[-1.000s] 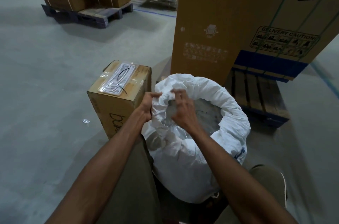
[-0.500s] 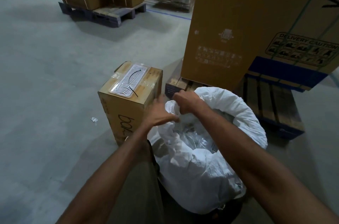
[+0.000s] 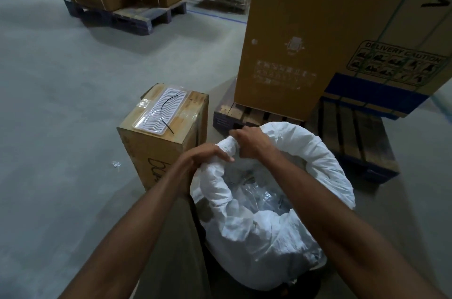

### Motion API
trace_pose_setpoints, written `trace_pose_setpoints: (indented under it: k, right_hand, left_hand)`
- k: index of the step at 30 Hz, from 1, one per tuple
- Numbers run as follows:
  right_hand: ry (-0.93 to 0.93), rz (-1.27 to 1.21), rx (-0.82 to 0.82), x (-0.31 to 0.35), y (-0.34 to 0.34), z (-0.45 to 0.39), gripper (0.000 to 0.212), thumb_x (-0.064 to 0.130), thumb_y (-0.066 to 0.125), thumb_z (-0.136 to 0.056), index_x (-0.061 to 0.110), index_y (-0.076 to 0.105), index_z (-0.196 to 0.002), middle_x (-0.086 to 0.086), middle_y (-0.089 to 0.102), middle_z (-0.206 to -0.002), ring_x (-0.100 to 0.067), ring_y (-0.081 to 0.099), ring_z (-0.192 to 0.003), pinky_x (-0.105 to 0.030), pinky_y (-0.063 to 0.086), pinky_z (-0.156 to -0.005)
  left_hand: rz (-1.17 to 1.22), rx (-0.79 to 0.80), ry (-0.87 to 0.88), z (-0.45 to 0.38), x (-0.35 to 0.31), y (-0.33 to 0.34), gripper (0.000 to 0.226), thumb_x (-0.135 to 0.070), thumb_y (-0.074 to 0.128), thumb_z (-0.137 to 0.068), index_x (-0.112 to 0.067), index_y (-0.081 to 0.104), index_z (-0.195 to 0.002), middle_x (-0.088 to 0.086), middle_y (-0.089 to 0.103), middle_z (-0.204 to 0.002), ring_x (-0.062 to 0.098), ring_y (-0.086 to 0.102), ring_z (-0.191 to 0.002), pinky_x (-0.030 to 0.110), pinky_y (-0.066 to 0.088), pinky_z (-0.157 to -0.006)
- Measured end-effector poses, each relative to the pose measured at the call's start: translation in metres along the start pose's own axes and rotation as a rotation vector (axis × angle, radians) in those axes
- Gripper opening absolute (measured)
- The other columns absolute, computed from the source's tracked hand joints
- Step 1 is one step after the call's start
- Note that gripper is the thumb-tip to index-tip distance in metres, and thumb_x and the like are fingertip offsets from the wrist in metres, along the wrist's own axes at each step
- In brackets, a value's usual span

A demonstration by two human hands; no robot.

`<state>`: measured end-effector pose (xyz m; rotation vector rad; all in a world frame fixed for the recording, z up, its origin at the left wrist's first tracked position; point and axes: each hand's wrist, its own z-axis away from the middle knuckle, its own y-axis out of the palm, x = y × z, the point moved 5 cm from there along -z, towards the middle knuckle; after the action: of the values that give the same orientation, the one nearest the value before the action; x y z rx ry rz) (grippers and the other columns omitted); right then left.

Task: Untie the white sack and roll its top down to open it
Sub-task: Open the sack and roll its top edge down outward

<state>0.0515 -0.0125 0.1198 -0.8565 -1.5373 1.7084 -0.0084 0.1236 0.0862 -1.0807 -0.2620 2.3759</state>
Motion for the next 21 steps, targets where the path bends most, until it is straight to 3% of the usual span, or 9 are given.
trace_pose_setpoints:
  k: [3,4,6,8,10,13,16,19,21]
  right_hand:
    - [0.115,-0.033,0.108,-0.004,0.001,-0.005,0.052,0.028,0.085,-0.074,0.018,0.062,-0.119,-0.010,0.066,-0.111,-0.030,0.067,-0.097,-0.042,0.057,-0.084]
    - [0.117,-0.029,0.150,-0.004,0.001,-0.007,0.054,0.027,0.085,-0.074,0.015,0.059,-0.120,-0.011,0.063,-0.113,-0.032,0.065,-0.101,-0.043,0.056,-0.086]
    - [0.118,-0.050,0.240,-0.002,-0.001,-0.014,0.052,0.020,0.083,-0.074,0.013,0.058,-0.119,-0.011,0.061,-0.112,-0.032,0.064,-0.101,-0.040,0.053,-0.077]
    - [0.125,-0.124,0.328,-0.004,0.001,-0.020,0.053,0.012,0.086,-0.069,0.014,0.058,-0.114,-0.006,0.058,-0.104,-0.028,0.060,-0.091,-0.033,0.046,-0.064]
    - [0.151,-0.195,0.341,-0.014,0.009,-0.019,0.062,0.013,0.092,-0.058,0.018,0.060,-0.111,-0.004,0.061,-0.106,-0.025,0.060,-0.090,-0.035,0.050,-0.067]
    - [0.031,-0.103,0.148,-0.027,0.022,-0.005,0.070,0.021,0.091,-0.057,0.021,0.063,-0.121,-0.004,0.063,-0.115,-0.025,0.061,-0.107,-0.039,0.053,-0.091]
    - [0.009,0.093,0.033,-0.037,0.030,0.011,0.081,0.024,0.088,-0.066,0.017,0.052,-0.139,-0.008,0.062,-0.129,-0.028,0.057,-0.123,-0.046,0.036,-0.115]
    - [0.123,0.024,0.010,-0.052,0.028,0.017,0.042,0.018,0.077,-0.083,0.016,0.059,-0.120,-0.010,0.067,-0.116,-0.027,0.063,-0.104,-0.036,0.048,-0.086]
    - [0.170,-0.025,0.006,-0.057,0.023,0.018,0.034,0.020,0.078,-0.084,0.015,0.063,-0.113,-0.009,0.068,-0.111,-0.026,0.063,-0.099,-0.033,0.046,-0.077]
  left_hand:
    - [-0.465,-0.419,0.307,-0.005,-0.018,-0.010,0.102,-0.071,0.081,-0.061,-0.017,0.042,-0.138,0.012,0.055,-0.131,0.028,0.060,-0.109,0.042,0.053,-0.091]
    - [-0.611,-0.530,0.399,-0.005,-0.023,-0.005,0.114,-0.074,0.080,-0.058,-0.019,0.033,-0.146,0.013,0.049,-0.140,0.031,0.054,-0.121,0.048,0.050,-0.099]
    - [-0.818,-0.634,0.462,-0.010,-0.034,0.012,0.110,-0.060,0.083,-0.065,-0.016,0.027,-0.149,0.014,0.050,-0.140,0.033,0.049,-0.128,0.051,0.043,-0.106]
    - [-0.804,-0.654,0.423,-0.016,-0.041,0.027,0.095,-0.044,0.084,-0.071,-0.014,0.031,-0.145,0.012,0.063,-0.125,0.034,0.056,-0.119,0.050,0.044,-0.101]
    - [-0.685,-0.648,0.391,-0.027,-0.037,0.033,0.078,-0.038,0.083,-0.073,-0.019,0.043,-0.137,0.006,0.070,-0.110,0.029,0.066,-0.103,0.046,0.048,-0.094]
    - [-0.415,-0.475,0.311,-0.040,-0.025,0.030,0.047,-0.033,0.085,-0.071,-0.024,0.063,-0.113,0.001,0.073,-0.105,0.021,0.067,-0.088,0.037,0.056,-0.082]
    - [-0.232,-0.170,0.211,-0.048,-0.029,0.020,0.039,-0.019,0.085,-0.076,-0.019,0.064,-0.108,0.006,0.069,-0.111,0.018,0.061,-0.084,0.030,0.052,-0.072]
    - [-0.273,-0.075,0.162,-0.048,-0.027,0.010,0.052,-0.031,0.084,-0.079,-0.018,0.059,-0.122,0.005,0.064,-0.118,0.022,0.060,-0.097,0.036,0.050,-0.084]
    - [-0.504,-0.263,0.235,-0.049,-0.028,0.011,0.070,-0.042,0.086,-0.074,-0.018,0.052,-0.130,0.006,0.063,-0.126,0.025,0.060,-0.108,0.046,0.051,-0.097]
